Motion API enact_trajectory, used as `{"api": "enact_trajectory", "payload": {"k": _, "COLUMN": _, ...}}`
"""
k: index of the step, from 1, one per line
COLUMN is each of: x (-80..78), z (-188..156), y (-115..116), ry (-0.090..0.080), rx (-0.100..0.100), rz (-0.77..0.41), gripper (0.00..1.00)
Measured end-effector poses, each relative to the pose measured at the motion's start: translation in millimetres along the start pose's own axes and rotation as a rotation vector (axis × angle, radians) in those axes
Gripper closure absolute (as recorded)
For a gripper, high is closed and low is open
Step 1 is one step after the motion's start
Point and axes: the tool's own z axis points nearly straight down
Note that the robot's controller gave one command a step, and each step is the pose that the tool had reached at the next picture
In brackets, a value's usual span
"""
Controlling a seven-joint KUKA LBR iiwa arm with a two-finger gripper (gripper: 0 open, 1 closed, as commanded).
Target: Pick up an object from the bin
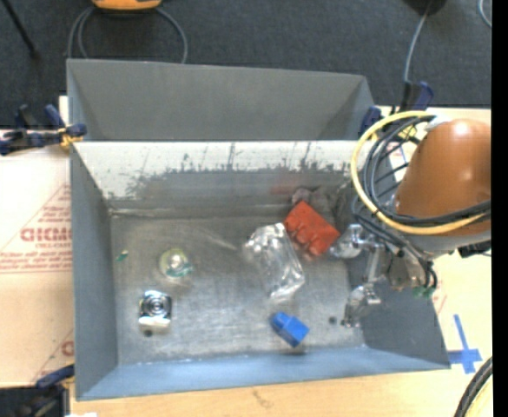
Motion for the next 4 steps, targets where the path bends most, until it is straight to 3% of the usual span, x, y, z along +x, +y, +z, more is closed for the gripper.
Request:
{"api": "enact_trajectory", "payload": {"k": 1, "x": 8.4, "z": 114.1, "y": 42.1, "ry": -0.002, "rx": -0.001, "rz": -0.243, "gripper": 0.0}}
{"api": "enact_trajectory", "payload": {"k": 2, "x": 3.1, "z": 137.6, "y": 32.7, "ry": -0.031, "rx": 0.003, "rz": -0.398, "gripper": 0.0}}
{"api": "enact_trajectory", "payload": {"k": 3, "x": 6.8, "z": 138.4, "y": 31.2, "ry": -0.017, "rx": 0.003, "rz": -0.4, "gripper": 1.0}}
{"api": "enact_trajectory", "payload": {"k": 4, "x": 3.1, "z": 137.7, "y": 32.7, "ry": -0.031, "rx": 0.003, "rz": -0.401, "gripper": 0.0}}
